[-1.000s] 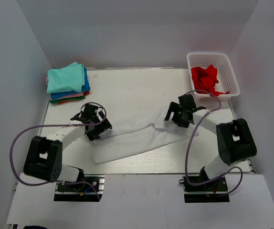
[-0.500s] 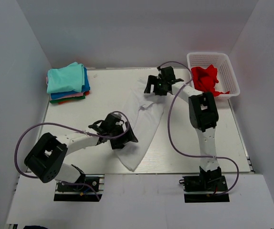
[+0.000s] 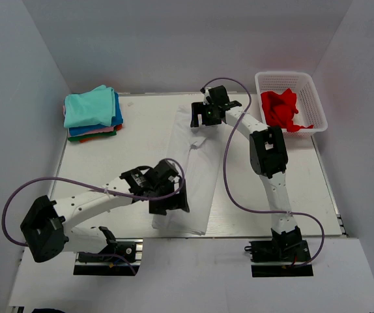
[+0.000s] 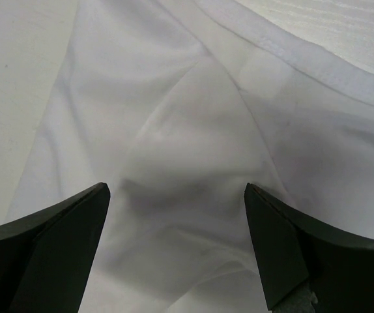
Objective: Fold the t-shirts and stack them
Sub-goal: Rotate the tshirt 90 degrees
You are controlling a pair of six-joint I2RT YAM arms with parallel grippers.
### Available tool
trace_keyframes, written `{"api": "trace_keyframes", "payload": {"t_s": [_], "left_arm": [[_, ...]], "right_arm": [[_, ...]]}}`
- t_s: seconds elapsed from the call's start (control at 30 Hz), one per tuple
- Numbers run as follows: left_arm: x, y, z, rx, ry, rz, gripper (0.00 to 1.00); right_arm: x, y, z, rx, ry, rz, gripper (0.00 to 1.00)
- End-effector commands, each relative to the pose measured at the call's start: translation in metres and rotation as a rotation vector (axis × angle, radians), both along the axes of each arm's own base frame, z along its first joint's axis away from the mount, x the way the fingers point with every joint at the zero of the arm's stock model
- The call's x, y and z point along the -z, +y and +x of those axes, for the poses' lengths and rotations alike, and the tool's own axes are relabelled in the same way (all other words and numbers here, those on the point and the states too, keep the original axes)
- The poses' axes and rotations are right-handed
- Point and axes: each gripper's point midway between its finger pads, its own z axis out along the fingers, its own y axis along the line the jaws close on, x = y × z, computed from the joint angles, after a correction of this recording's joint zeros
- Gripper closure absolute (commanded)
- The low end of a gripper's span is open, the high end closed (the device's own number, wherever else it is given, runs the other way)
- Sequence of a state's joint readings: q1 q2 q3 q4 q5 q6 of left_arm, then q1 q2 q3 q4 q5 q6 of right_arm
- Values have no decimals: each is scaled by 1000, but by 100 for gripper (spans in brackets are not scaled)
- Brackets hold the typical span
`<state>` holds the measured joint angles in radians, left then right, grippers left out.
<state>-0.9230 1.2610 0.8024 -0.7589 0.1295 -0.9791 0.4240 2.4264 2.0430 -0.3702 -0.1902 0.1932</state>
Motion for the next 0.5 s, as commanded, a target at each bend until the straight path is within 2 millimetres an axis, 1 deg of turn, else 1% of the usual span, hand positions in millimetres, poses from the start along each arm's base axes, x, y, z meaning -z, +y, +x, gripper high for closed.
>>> {"api": "trace_keyframes", "payload": {"t_s": [0.0, 0.03, 0.07, 0.1, 0.13, 0.17, 0.2, 0.23, 0.27, 0.3, 0.33, 0.37, 0.4, 0.43, 0.47], "left_arm": [[-51, -11, 28, 77, -209, -36, 0], [-46, -6, 31, 79, -206, 17, 0], [-49, -4, 43, 61, -252, 54, 0], [-47, 2, 45, 52, -254, 96, 0], [-46, 2, 51, 42, -270, 116, 0], [-42, 8, 60, 20, -297, 172, 0], [-47, 10, 69, -20, -321, 178, 0], [-47, 13, 75, -75, -329, 185, 0], [-54, 15, 87, -122, -379, 179, 0], [-58, 15, 94, -144, -421, 169, 0], [-67, 11, 108, -182, -492, 136, 0], [-74, 8, 114, -201, -514, 104, 0], [-78, 8, 121, -212, -539, 97, 0], [-81, 8, 126, -228, -562, 97, 0], [-79, 9, 131, -228, -562, 111, 0]], "right_arm": [[-69, 8, -7, -70, -128, 10, 10], [-74, 6, -6, -48, -142, -3, 10], [-84, 3, -9, -18, -160, -21, 10], [-84, -2, -9, 14, -162, -38, 10], [-94, -2, -14, 24, -173, -34, 10], [-80, -6, -26, 42, -136, -55, 10], [-87, -7, -30, 62, -138, -47, 10], [-74, -8, -41, 62, -98, -60, 10], [-67, -8, -54, 68, -66, -60, 10], [-73, -3, -58, 72, -76, -39, 10], [-56, -6, -72, 76, -34, -57, 10], [-58, -3, -89, 92, -7, -45, 10], [-42, -10, -101, 107, 30, -72, 10], [-36, -14, -106, 130, 35, -94, 10], [-21, -20, -128, 147, 87, -112, 10]]}}
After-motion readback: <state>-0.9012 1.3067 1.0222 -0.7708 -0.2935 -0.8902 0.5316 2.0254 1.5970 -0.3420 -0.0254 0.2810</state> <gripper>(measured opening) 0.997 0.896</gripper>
